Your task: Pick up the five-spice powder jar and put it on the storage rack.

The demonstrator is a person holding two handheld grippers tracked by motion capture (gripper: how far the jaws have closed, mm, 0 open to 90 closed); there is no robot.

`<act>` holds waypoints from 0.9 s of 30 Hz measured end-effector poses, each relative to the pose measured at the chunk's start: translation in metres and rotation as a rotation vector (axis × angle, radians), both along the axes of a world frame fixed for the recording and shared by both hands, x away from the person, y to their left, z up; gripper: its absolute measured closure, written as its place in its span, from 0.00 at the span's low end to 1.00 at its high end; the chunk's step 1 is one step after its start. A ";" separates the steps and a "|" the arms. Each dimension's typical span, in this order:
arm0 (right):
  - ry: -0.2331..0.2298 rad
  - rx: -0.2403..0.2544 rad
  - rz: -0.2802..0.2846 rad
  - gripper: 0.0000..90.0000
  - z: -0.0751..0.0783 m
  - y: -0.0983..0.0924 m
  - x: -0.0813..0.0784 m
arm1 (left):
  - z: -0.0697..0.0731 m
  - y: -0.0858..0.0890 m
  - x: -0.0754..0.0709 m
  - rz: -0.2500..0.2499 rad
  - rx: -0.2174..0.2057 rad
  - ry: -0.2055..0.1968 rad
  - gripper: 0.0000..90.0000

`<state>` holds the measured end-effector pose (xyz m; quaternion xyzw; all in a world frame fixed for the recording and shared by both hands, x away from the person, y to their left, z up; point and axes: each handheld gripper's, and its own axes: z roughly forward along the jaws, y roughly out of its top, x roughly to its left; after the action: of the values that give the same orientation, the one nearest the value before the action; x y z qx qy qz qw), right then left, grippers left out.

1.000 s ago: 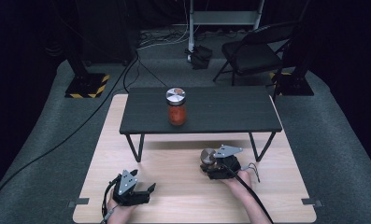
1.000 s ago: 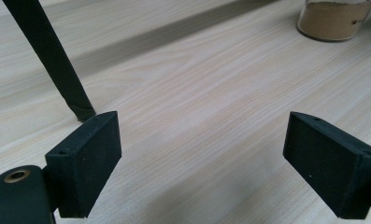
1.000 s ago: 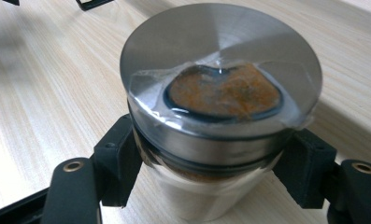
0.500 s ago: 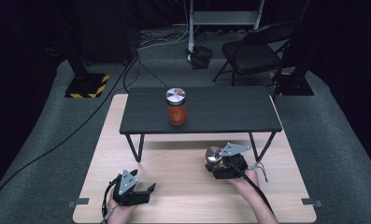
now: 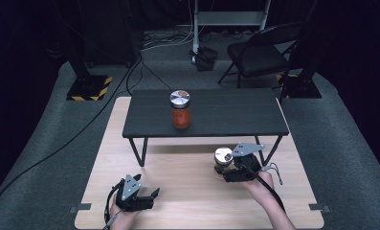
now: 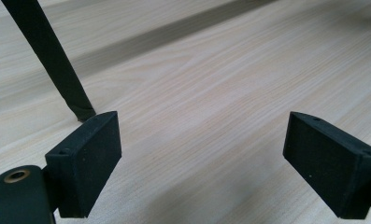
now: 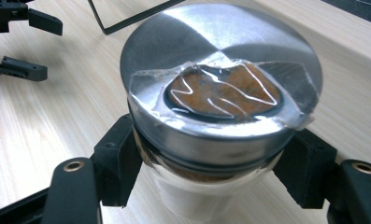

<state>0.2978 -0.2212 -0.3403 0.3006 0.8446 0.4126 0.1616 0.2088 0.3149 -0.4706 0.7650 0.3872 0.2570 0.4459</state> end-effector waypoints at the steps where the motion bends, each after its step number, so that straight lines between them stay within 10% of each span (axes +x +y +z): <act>1: -0.002 -0.001 -0.001 0.34 0.002 -0.001 -0.001 | 0.000 0.000 0.000 0.000 0.000 0.000 0.13; 27: -0.045 0.005 0.006 0.34 0.081 -0.011 -0.017 | 0.000 0.000 0.000 -0.001 -0.002 0.004 0.13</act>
<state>0.2807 -0.2326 -0.2591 0.2893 0.8405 0.4219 0.1786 0.2092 0.3153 -0.4703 0.7653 0.3879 0.2548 0.4459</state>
